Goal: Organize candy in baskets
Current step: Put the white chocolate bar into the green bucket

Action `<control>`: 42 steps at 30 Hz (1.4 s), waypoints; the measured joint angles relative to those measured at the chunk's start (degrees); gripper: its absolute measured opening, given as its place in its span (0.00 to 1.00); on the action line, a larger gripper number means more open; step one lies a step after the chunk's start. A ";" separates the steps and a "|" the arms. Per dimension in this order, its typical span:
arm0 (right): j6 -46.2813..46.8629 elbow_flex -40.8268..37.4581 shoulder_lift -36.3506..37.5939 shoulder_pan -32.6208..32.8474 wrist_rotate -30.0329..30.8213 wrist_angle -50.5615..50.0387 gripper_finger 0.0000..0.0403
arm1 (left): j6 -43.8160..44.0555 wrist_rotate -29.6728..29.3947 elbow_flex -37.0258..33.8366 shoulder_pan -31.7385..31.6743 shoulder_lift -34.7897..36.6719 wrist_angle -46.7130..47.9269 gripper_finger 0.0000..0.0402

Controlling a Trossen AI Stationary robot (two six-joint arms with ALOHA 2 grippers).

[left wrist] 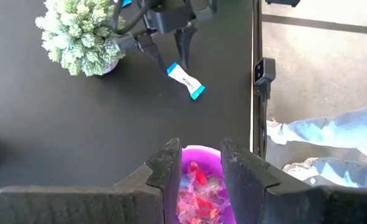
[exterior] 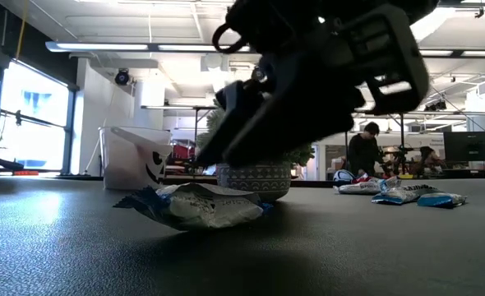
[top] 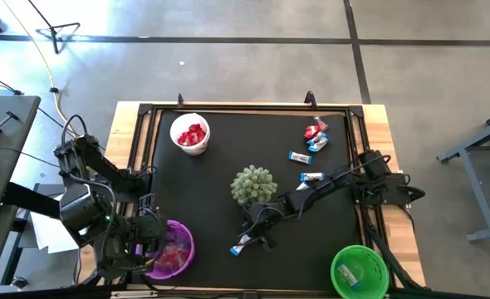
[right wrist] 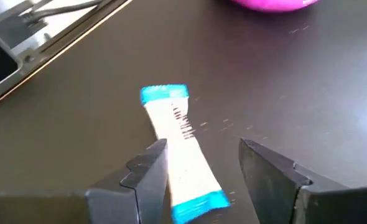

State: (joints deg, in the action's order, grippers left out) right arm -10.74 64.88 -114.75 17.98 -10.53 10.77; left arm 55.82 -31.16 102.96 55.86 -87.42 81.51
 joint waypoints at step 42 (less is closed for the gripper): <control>15.81 0.00 -0.82 2.84 3.00 -5.84 0.18 | 1.11 0.57 0.00 0.00 0.00 -0.33 0.25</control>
State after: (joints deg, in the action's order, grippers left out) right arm 5.07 64.88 -115.57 20.82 -7.53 4.93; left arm 56.93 -30.59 102.96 55.86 -87.42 81.18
